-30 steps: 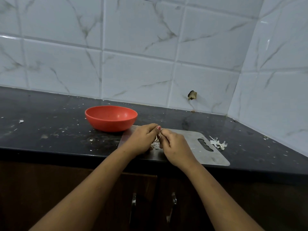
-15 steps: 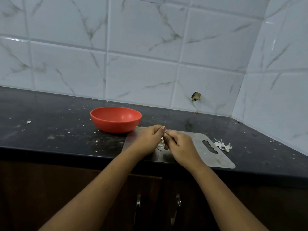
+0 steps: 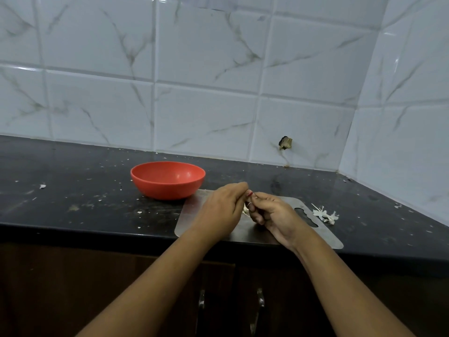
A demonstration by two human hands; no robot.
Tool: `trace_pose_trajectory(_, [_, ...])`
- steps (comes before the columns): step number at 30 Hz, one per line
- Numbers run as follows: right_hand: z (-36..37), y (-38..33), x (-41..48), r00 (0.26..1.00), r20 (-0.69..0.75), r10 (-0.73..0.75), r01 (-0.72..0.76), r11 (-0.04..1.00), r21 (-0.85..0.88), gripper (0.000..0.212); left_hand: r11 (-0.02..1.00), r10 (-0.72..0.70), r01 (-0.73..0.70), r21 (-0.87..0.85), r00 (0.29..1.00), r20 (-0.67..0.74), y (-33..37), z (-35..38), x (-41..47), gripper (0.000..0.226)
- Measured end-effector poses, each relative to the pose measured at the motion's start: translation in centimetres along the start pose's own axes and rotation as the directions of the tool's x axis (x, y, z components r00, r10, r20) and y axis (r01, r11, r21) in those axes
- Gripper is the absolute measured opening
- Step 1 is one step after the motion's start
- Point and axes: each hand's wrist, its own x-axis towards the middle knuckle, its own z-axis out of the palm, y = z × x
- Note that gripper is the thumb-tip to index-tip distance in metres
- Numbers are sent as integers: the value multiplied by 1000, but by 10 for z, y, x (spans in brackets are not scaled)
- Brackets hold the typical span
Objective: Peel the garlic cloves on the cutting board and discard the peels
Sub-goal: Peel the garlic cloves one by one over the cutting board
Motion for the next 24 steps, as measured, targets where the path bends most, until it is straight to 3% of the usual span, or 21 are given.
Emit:
trace_pose_trajectory(3, [0, 0, 0, 1000, -9, 14, -14, 1000, 16, 33, 999, 32, -33, 27, 999, 32, -2, -2, 0, 21])
trace_pose_trajectory(9, [2, 12, 2, 993, -41, -111, 89, 931, -354, 26, 989, -38, 16, 150, 989, 145, -12, -10, -2, 21])
trace_pose_trajectory(12, [1, 15, 3, 981, -51, -187, 133, 841, -524, 18, 981, -66, 33, 190, 984, 167, -9, -10, -1, 21])
trace_pose_trajectory(17, [4, 9, 0, 987, -37, -155, 93, 751, -654, 20, 970, -130, 83, 227, 970, 204, -4, -6, 0, 21])
trace_pose_trajectory(19, [11, 11, 0, 980, -49, -193, 101, 692, -715, 25, 890, -212, 106, 444, 957, 196, 2, -2, -2, 11])
trace_pose_trajectory(21, [18, 15, 0, 957, -93, -275, 113, 649, -753, 30, 765, -296, 143, 628, 944, 146, 8, 3, -3, 15])
trace_pose_trajectory(24, [19, 16, 0, 954, -116, -278, 105, 669, -735, 30, 705, -351, 153, 693, 924, 152, 9, 7, -4, 20])
